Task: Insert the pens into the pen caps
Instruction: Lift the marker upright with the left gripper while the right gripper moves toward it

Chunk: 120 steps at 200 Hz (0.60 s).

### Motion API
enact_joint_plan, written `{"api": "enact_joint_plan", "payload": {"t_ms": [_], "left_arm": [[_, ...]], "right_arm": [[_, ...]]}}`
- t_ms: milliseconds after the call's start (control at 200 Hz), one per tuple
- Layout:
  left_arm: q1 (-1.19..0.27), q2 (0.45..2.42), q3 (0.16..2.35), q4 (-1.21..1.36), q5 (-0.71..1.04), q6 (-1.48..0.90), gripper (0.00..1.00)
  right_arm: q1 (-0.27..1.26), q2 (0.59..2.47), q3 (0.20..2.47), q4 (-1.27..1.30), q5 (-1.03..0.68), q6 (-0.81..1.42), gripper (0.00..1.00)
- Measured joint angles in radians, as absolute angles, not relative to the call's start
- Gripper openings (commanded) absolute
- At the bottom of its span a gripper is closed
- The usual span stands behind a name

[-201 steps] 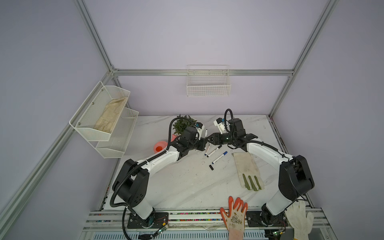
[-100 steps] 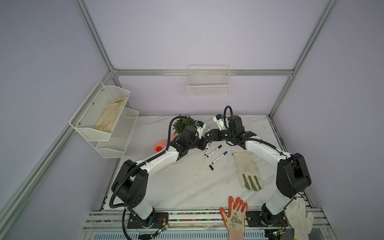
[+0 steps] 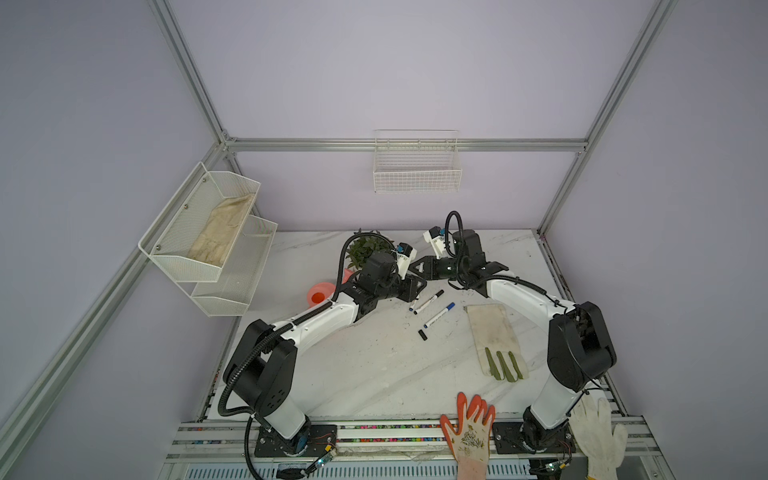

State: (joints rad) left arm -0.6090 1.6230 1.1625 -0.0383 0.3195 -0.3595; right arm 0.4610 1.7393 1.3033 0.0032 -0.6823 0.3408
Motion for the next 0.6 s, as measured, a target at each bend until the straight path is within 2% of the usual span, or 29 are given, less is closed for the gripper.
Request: {"api": "enact_joint_plan", "payload": {"t_ms": [215, 380, 485, 600], "left_arm": [[-0.609, 1.65, 1.163, -0.034, 0.354, -0.355, 0.35], [-0.609, 1.678, 1.163, -0.009, 0.368, -0.354, 0.2], [-0.609, 1.678, 1.163, 0.016, 0.372, -0.356, 0.0], [-0.611, 1.668, 1.144, 0.051, 0.368, -0.35, 0.0]], "right_arm": [[0.456, 1.739, 1.302, 0.028, -0.714, 0.366, 0.0], [0.447, 1.73, 1.297, 0.036, -0.73, 0.378, 0.0], [0.439, 1.726, 1.288, 0.042, -0.734, 0.384, 0.0], [0.433, 1.713, 1.276, 0.055, -0.742, 0.387, 0.0]]}}
